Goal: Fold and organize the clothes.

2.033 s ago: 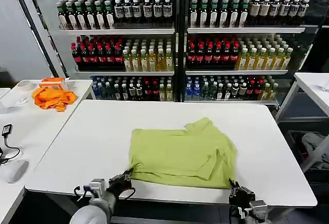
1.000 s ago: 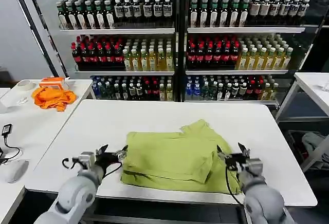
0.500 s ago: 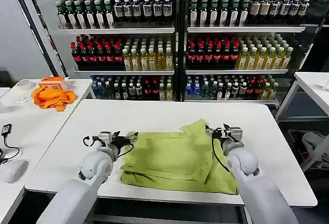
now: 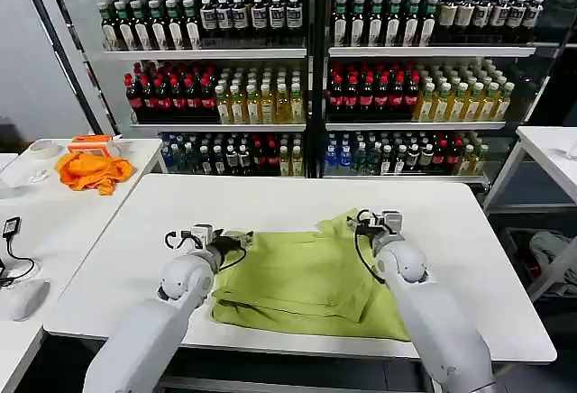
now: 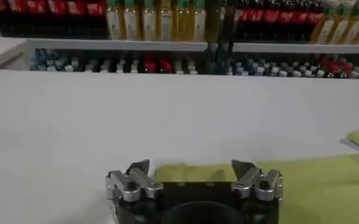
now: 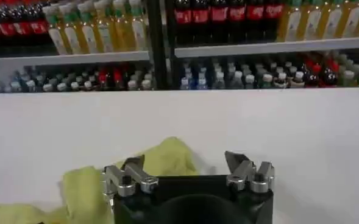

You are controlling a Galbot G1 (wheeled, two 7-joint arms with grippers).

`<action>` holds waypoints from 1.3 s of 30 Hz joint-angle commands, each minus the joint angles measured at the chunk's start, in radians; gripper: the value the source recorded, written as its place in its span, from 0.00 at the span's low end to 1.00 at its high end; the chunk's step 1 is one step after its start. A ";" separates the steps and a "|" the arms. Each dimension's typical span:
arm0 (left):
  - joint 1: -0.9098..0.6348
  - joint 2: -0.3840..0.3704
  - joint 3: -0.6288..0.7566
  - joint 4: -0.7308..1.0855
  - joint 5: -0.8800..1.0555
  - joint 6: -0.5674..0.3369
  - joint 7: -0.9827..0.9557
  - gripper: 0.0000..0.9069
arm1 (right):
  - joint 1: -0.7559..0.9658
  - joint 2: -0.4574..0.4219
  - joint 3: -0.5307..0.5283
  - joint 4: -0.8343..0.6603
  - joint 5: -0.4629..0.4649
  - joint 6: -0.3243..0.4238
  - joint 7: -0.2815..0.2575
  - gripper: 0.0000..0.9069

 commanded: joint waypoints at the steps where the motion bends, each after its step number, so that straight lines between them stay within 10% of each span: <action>1: -0.022 -0.012 0.016 0.040 0.003 0.001 0.004 0.02 | 0.034 0.013 -0.014 -0.063 0.011 -0.001 -0.002 0.00; 39: 0.064 0.013 -0.046 -0.055 -0.062 -0.030 0.018 0.02 | -0.036 -0.002 -0.003 0.070 0.051 0.073 0.017 0.00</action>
